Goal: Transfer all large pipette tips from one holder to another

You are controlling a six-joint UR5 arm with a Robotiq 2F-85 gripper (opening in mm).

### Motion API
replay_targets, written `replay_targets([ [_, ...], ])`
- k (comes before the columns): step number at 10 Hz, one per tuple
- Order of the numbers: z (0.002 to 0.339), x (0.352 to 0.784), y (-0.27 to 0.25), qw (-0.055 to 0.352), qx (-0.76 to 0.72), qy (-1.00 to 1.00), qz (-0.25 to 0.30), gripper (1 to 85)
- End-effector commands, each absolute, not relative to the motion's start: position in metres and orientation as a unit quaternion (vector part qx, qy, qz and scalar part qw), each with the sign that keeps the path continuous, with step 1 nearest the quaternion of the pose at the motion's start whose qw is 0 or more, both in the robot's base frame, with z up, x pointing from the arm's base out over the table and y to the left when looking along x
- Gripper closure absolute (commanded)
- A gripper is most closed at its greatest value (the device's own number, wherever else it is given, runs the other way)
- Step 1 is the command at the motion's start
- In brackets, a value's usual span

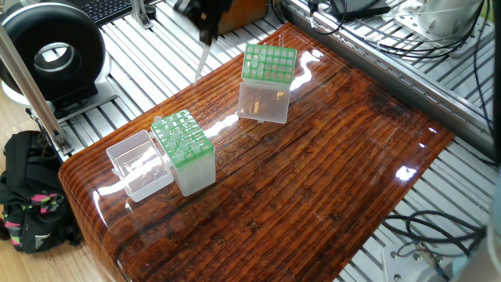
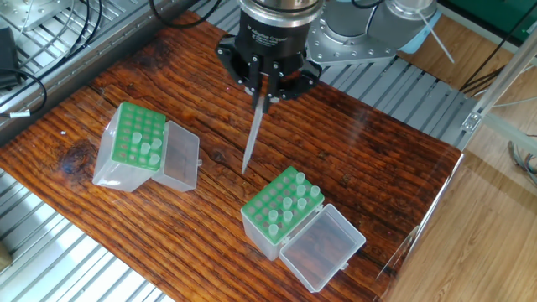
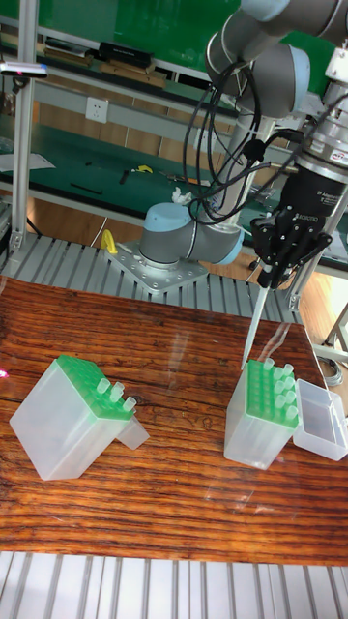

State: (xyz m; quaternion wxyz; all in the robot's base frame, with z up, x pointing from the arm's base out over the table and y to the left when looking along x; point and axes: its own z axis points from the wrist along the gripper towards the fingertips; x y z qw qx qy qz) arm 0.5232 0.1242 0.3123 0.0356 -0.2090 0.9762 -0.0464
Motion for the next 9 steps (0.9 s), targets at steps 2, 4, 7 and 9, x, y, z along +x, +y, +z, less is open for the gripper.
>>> replay_targets([
  [2,0.316,0.519,0.139,0.027,-0.276,0.959,-0.056,84.7],
  [4,0.321,0.519,0.175,0.017,-0.255,0.965,-0.059,84.7],
  [7,0.301,0.513,0.204,0.014,-0.239,0.968,-0.078,84.7],
  [9,0.291,0.503,0.203,0.008,-0.238,0.966,-0.098,84.7],
])
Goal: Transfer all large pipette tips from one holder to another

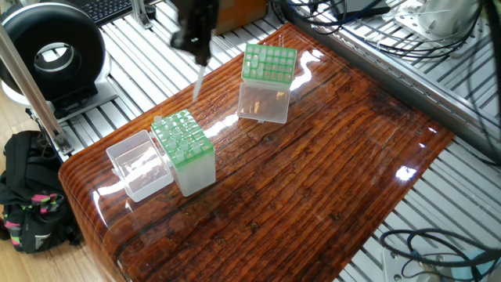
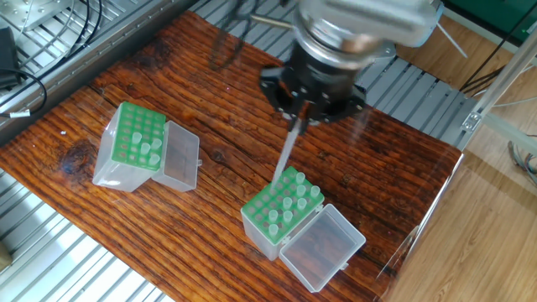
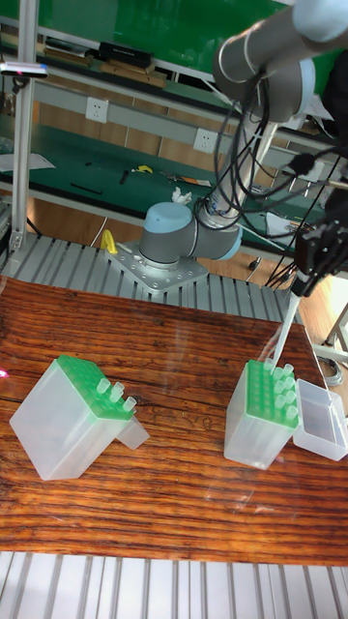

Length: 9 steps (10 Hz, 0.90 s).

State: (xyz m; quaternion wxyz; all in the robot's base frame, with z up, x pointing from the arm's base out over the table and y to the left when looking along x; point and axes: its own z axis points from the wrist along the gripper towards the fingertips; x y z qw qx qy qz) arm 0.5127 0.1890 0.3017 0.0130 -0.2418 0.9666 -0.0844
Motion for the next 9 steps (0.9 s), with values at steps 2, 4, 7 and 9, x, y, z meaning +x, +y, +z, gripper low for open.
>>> replay_targets([
  [2,0.287,0.502,0.202,0.009,-0.241,0.966,-0.096,84.7],
  [4,0.283,0.507,0.206,0.009,-0.244,0.965,-0.096,84.7],
  [7,0.272,0.496,0.206,-0.007,-0.25,0.963,-0.1,84.7],
  [9,0.269,0.497,0.206,-0.008,-0.254,0.962,-0.097,84.7],
])
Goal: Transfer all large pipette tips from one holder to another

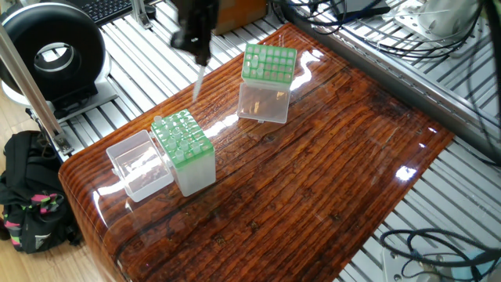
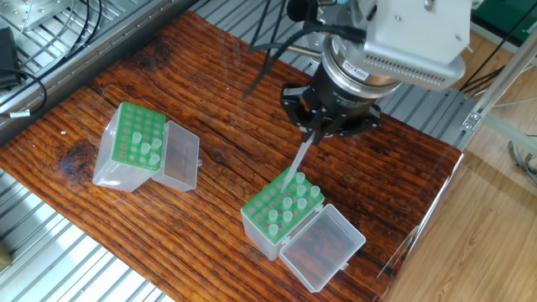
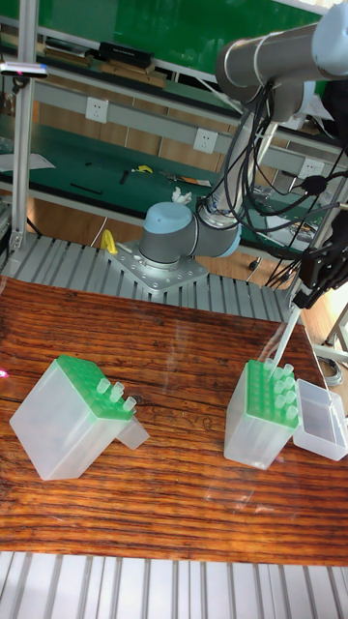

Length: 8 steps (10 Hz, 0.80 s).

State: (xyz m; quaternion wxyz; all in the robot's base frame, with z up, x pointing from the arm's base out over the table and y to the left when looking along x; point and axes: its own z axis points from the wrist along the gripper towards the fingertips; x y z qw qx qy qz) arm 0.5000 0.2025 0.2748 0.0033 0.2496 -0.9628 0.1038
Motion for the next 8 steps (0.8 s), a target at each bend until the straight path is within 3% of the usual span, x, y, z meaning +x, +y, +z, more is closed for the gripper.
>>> replay_targets([
  [1,0.269,0.493,0.207,0.016,0.264,-0.96,0.093,84.7],
  [8,0.283,0.508,0.21,0.022,0.302,-0.95,0.079,84.7],
])
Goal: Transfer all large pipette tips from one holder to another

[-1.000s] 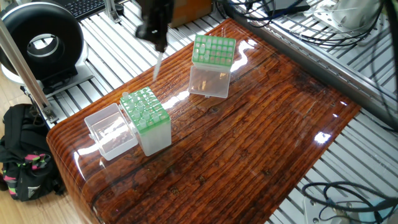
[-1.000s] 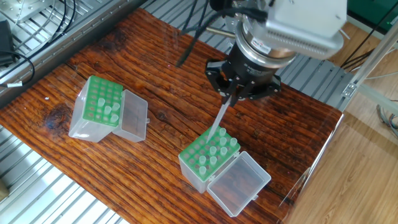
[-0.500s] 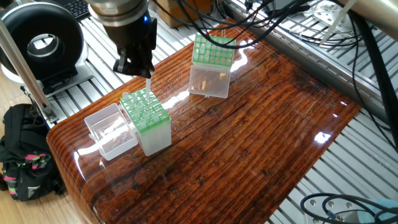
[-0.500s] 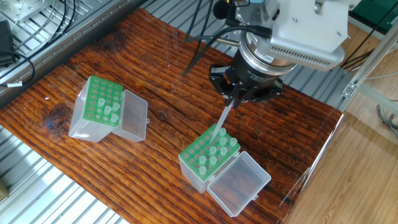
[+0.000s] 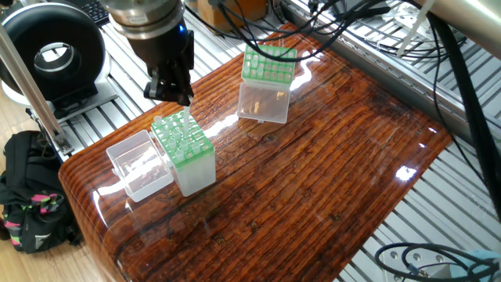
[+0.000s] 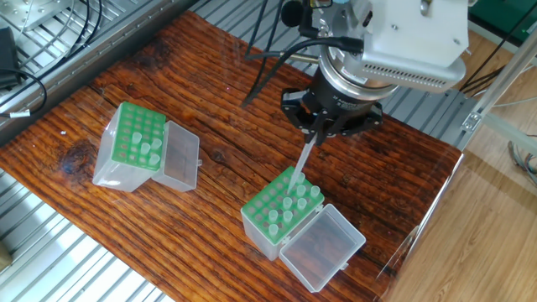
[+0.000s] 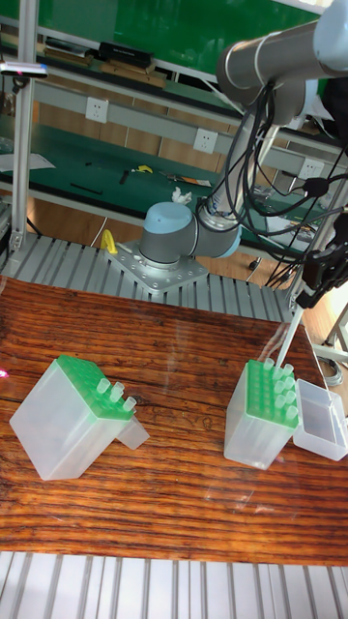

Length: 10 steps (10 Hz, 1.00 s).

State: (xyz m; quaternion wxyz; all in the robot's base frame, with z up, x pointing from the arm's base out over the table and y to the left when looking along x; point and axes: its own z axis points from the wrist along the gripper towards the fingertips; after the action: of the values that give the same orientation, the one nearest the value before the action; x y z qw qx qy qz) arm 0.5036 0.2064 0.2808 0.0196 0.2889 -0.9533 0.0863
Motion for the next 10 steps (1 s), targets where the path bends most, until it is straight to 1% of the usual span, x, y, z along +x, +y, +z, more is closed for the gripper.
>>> replay_targets([
  [1,0.282,0.509,0.209,0.025,0.315,-0.946,0.08,84.7],
  [3,0.282,0.512,0.201,0.03,0.324,-0.941,0.093,84.7],
  [4,0.281,0.512,0.194,0.041,0.336,-0.935,0.102,84.7],
  [5,0.279,0.508,0.193,0.052,0.344,-0.933,0.098,84.7],
  [10,0.276,0.496,0.198,0.076,0.368,-0.924,0.075,84.7],
])
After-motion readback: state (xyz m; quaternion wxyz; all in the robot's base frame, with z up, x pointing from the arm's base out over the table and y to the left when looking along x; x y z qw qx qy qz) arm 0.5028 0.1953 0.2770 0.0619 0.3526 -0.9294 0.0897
